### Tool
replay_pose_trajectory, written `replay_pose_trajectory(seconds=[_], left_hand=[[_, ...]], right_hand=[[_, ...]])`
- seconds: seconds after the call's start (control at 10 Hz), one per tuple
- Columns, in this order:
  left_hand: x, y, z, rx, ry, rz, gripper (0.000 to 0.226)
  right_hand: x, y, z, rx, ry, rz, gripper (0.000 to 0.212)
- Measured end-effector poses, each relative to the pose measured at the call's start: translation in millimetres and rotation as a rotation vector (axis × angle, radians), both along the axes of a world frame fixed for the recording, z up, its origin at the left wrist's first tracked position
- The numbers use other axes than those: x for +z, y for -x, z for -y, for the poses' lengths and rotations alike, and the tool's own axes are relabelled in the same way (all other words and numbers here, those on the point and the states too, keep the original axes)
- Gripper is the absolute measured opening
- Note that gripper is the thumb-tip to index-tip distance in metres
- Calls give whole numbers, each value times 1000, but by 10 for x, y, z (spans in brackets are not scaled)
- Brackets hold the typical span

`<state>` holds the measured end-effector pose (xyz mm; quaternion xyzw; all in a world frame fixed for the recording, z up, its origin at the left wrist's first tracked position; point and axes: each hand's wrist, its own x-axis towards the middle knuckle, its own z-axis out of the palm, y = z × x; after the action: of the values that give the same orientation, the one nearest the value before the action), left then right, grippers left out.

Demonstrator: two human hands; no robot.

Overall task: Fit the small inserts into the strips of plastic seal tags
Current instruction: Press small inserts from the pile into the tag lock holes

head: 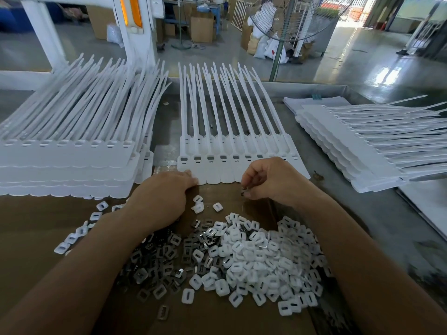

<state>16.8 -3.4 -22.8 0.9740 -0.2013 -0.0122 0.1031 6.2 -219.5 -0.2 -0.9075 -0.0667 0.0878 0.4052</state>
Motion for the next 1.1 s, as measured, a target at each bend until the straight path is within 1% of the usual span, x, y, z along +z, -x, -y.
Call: replay_pose_trajectory(seconds=[0.2,0.3,0.5,0.6,0.7,0.8,0.9,1.0,1.1], left_hand=[[-3,5,-5,4,-10,-4,49],[4,2,3,3,-16,-9,50],[14,4,3,9,-17,-18,50],[10,9,-3,10,-21,-14,50],[14,8,3,10,-23,-12,50],[20,6,11,15,-26,-15,50],[19,13,11,16,-27,-5,50],[25,14,21,14,-19,13,50],[23,14,24,12,-21,13,50]], right_hand=[[3,2,68,-12,3,-13,24],[21,3,99,-3,-17,-50,20],[42,7,163,5,-12,-20,17],[43,-37,257,-73,-25,48,18],[2,-155,391,-205,-27,111,17],[-71,-288,497,-374,-46,131,13],[-134,-421,536,-464,-80,175,13],[-204,-547,504,-512,-60,190,7],[-266,-613,481,-549,-22,227,9]])
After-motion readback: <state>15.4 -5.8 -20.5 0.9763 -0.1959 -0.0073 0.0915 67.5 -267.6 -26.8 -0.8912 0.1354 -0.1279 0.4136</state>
